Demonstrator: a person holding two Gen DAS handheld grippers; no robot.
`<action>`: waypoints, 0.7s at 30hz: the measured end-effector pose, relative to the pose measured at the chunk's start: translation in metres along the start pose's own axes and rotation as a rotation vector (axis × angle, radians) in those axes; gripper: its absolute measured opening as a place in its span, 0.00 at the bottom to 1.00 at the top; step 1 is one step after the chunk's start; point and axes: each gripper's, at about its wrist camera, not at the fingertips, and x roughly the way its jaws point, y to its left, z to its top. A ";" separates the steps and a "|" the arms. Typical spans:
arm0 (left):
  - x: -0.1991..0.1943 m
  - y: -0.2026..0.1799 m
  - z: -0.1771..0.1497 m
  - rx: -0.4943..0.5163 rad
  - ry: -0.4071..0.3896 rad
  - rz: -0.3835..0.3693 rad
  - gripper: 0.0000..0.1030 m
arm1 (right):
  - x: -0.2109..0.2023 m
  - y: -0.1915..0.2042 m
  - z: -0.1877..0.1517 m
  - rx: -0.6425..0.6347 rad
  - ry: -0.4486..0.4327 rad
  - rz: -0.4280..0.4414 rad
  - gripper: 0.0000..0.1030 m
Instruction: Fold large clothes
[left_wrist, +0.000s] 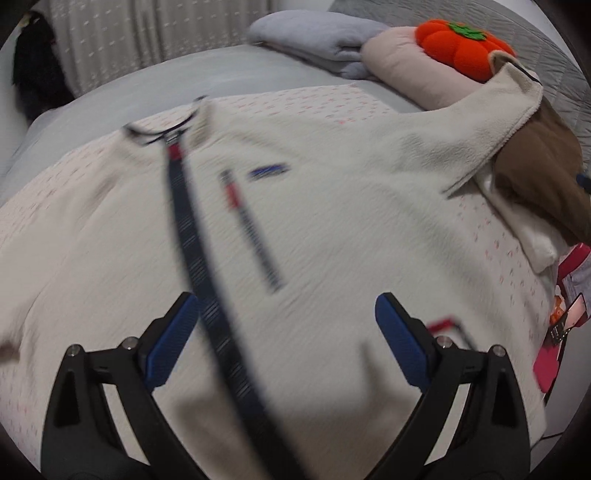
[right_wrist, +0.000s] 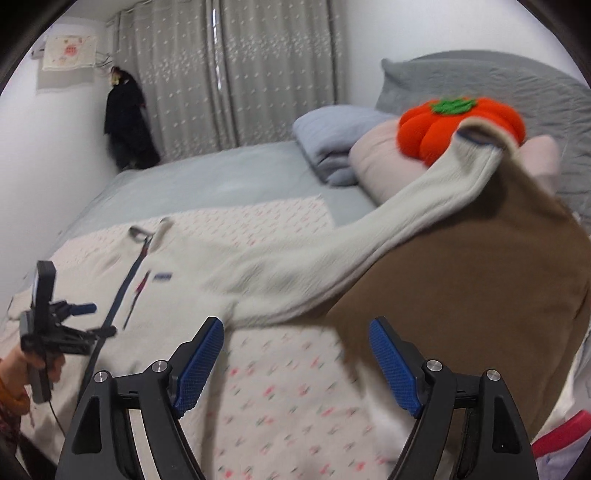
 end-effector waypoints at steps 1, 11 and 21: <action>-0.008 0.014 -0.010 -0.023 0.001 0.024 0.94 | 0.004 0.005 -0.009 -0.005 0.022 0.011 0.80; -0.089 0.141 -0.125 -0.244 -0.006 0.171 0.94 | 0.019 0.030 -0.059 0.050 0.129 0.145 0.80; -0.090 0.194 -0.197 -0.415 0.088 0.171 0.76 | 0.050 0.037 -0.097 0.130 0.242 0.219 0.74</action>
